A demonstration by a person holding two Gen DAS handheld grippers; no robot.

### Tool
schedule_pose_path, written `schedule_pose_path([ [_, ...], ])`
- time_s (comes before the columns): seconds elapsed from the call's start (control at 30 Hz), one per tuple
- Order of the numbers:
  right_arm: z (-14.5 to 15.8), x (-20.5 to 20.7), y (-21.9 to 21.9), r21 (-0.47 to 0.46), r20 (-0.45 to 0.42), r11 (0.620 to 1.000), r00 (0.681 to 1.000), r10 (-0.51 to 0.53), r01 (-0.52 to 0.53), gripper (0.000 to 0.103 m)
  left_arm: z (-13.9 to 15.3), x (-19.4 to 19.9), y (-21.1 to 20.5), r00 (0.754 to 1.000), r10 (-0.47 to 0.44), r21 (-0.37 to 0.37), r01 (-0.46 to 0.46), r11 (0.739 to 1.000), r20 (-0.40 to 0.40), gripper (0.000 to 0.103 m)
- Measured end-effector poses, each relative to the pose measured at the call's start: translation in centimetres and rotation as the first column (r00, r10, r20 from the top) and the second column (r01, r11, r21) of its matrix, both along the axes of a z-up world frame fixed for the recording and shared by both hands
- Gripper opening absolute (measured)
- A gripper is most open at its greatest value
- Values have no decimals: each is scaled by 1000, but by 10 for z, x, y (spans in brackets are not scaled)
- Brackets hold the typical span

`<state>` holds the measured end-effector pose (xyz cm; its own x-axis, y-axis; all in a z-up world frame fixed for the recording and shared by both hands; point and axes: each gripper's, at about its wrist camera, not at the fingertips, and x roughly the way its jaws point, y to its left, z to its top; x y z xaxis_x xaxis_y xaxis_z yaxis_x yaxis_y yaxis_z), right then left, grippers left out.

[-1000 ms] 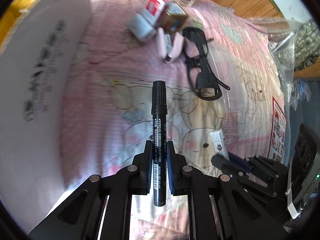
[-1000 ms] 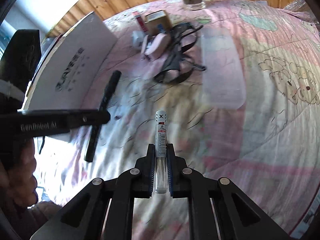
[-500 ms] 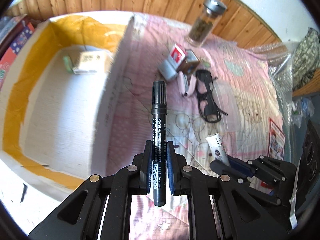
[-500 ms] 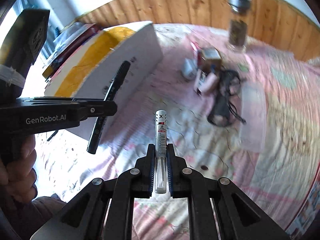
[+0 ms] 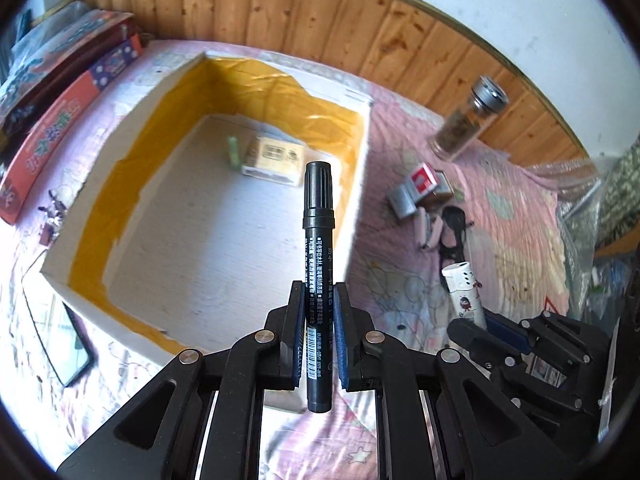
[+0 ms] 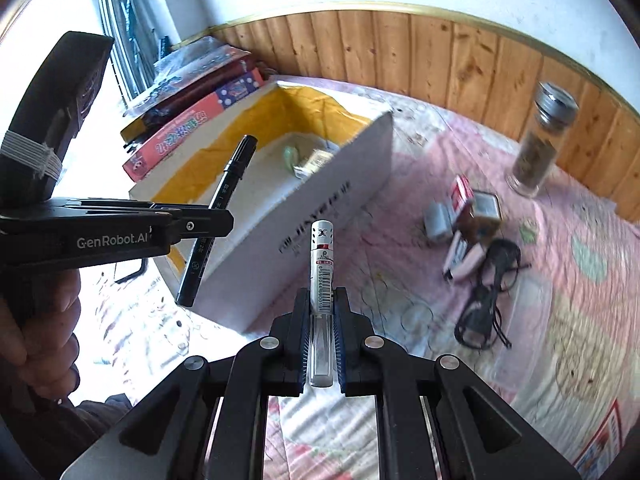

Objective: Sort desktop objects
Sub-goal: 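Carry the marker and white tube over the cardboard box with both grippers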

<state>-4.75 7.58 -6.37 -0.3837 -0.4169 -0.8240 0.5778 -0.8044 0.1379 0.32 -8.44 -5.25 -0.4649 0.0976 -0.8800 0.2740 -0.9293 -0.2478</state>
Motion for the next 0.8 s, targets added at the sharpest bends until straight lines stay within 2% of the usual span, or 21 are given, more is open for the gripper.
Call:
schedule_pose_path([
  [0.37, 18, -9, -65, 11, -36, 990, 989, 141, -141, 12, 3, 8, -52, 994, 111, 6, -111, 994, -15, 13],
  [0.8, 15, -30, -122, 15, -16, 972, 972, 236, -236, 12, -13, 6, -95, 980, 196, 58, -197, 979, 21, 13],
])
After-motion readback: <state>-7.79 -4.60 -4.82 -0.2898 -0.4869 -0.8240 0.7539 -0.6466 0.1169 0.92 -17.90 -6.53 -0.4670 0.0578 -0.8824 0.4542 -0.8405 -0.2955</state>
